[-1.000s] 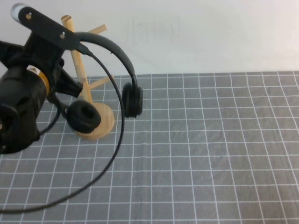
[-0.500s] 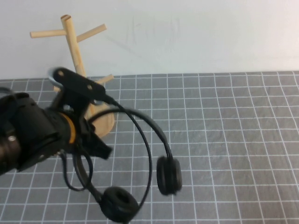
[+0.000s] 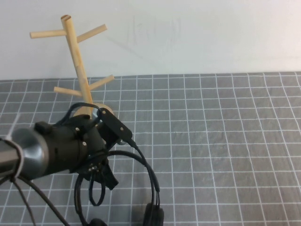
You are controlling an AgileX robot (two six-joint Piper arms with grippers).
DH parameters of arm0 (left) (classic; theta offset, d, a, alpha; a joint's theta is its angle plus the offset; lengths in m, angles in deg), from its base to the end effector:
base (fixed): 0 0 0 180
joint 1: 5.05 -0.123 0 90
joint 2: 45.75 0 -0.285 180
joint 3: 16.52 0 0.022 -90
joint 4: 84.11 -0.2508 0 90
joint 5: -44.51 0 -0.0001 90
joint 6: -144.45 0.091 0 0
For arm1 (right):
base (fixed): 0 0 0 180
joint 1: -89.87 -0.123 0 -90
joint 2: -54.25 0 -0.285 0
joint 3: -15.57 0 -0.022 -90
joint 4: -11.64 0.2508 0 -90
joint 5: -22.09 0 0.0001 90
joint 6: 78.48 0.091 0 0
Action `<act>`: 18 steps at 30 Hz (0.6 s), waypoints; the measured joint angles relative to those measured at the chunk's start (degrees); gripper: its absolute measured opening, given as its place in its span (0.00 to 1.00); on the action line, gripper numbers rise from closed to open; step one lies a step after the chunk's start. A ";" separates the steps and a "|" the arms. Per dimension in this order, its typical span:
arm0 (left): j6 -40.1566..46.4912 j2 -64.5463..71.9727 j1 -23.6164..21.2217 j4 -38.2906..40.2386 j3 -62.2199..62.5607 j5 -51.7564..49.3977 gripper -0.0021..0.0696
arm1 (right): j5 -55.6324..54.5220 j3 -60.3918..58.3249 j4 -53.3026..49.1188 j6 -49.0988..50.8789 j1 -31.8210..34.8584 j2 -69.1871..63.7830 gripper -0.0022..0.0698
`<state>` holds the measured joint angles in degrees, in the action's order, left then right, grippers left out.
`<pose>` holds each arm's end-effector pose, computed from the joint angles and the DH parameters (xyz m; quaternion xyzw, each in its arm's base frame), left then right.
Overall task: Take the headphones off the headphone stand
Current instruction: Place the headphones on the table
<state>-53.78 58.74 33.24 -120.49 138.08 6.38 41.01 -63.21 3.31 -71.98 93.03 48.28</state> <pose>0.2590 -0.1620 0.1743 0.3852 0.8914 0.1445 0.1902 0.0523 -0.0072 0.1762 0.0267 0.7847 -0.0430 0.6178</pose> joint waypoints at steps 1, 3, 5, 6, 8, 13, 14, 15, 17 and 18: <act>-0.57 0.46 0.00 -1.17 0.00 0.60 0.16 | 0.00 0.00 0.00 0.00 0.00 0.00 0.02; -1.07 0.72 0.00 -3.25 0.00 1.44 0.24 | 0.00 0.00 0.00 0.00 0.00 0.00 0.02; -1.78 0.72 0.00 -5.25 0.00 1.59 0.36 | 0.00 0.00 0.00 0.00 0.00 0.00 0.02; -2.67 0.62 0.13 -6.34 0.00 1.22 0.42 | 0.00 0.00 0.00 0.00 0.00 0.00 0.02; -4.57 0.02 0.37 -7.97 0.00 -0.10 0.50 | 0.00 0.00 0.00 0.00 0.00 0.00 0.02; -6.09 -7.15 2.56 -8.15 0.00 -3.19 0.39 | 0.00 0.00 0.00 0.00 0.00 0.00 0.02; -6.21 -9.71 3.38 -7.83 0.00 -3.54 0.32 | 0.00 0.00 0.00 0.00 0.00 0.00 0.02; -6.31 -12.57 4.23 -7.32 0.00 -3.81 0.25 | 0.00 0.00 0.00 0.00 0.00 0.00 0.02; -6.43 -18.14 5.68 -6.32 0.00 -4.40 0.13 | 0.00 0.00 0.00 0.00 0.00 0.00 0.02; -6.43 -21.37 6.32 -5.72 0.00 -4.92 0.09 | 0.00 0.00 0.00 0.00 0.00 0.00 0.02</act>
<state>-60.21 37.37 39.55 -126.21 138.08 1.46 41.01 -63.21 3.31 -71.98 93.03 48.28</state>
